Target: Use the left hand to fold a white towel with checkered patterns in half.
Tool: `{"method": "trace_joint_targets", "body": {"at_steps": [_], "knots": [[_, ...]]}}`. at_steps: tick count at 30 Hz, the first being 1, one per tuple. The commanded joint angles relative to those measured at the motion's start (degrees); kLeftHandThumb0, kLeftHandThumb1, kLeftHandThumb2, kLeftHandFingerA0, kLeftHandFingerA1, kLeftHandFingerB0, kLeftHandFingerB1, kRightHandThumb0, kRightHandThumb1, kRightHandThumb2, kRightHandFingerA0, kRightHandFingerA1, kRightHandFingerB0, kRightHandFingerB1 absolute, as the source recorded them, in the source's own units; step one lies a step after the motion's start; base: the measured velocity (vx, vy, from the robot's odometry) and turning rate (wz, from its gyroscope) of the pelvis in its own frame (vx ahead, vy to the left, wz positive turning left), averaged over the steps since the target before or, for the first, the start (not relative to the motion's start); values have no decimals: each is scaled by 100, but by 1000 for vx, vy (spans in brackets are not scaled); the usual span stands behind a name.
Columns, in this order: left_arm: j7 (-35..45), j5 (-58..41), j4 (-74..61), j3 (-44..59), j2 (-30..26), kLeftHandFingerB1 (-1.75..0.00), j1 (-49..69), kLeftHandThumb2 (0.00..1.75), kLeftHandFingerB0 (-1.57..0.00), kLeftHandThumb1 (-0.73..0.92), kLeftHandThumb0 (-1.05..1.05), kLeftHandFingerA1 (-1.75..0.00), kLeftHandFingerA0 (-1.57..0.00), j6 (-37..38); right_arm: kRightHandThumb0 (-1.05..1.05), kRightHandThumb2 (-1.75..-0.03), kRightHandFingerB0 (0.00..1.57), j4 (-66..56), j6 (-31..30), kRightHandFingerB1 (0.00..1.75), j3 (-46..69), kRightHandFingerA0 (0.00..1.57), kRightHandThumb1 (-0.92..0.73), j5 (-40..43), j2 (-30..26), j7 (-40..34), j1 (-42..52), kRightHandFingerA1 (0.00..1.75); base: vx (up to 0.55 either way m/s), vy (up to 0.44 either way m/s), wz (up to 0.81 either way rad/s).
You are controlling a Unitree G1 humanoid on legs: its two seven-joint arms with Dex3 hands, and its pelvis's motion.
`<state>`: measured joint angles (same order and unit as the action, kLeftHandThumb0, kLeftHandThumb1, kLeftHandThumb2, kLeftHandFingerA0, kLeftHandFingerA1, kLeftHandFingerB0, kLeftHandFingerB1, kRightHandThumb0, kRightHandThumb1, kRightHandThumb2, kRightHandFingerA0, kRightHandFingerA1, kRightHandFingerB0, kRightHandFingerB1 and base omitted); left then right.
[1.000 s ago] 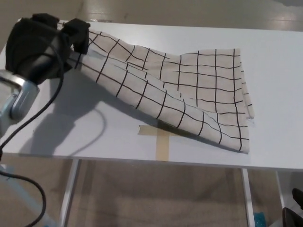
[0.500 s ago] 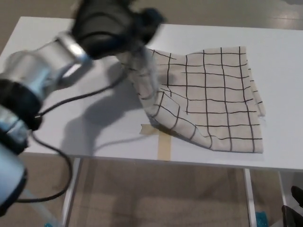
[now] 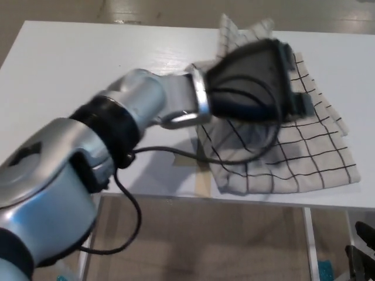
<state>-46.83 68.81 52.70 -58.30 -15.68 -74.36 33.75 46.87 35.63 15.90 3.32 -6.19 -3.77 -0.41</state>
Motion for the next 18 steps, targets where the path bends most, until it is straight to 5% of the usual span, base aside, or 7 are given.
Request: {"method": "trace_joint_targets", "body": {"at_steps": [1, 4, 5, 7, 8, 13, 18], "knots": [[-83, 355, -23, -229, 391, -127, -166, 76, -95, 39, -35, -146, -124, 3, -53, -63, 60, -5, 127, 41, 15, 57, -76, -33, -35, -139, 22, 54, 0, 0, 0], [-69, 358, -70, -263, 503, -142, -116, 57, -88, 55, -36, -173, -89, -11, -53, -63, 61, 2, 141, 41, -3, 59, -76, -105, -48, -208, 20, 52, 0, 0, 0], [-29, 298, -84, -251, 581, -85, -57, 59, -105, 53, -36, -167, -91, 61, -53, -63, 61, 12, 155, 41, -15, 59, -76, -146, -59, -243, 15, 52, 0, 0, 0], [323, 85, -56, -149, 654, -58, 10, 56, -91, 52, -36, -113, -90, 220, -53, -63, 63, -7, 162, 42, -13, 60, -76, -132, -57, -237, 15, 52, 0, 0, 0], [1598, -233, -189, 10, 694, -30, 115, 57, -22, 54, -60, -21, -6, 38, -53, -63, 64, -11, 152, 42, -5, 61, -76, -107, -49, -238, -10, 52, 0, 0, 0], [4789, -1218, -910, 500, 828, 0, 378, 59, 0, 58, -92, 0, 0, -824, -54, -63, 65, 49, 174, 43, 31, 61, -75, -7, -34, -175, -73, 52, 0, 0, 0], [5396, -1589, -964, 721, 848, 0, 390, 58, 0, 58, -96, 0, 0, -890, -54, -63, 65, 20, 120, 42, 40, 62, -75, 25, -16, -164, -77, 52, 0, 0, 0]]}}
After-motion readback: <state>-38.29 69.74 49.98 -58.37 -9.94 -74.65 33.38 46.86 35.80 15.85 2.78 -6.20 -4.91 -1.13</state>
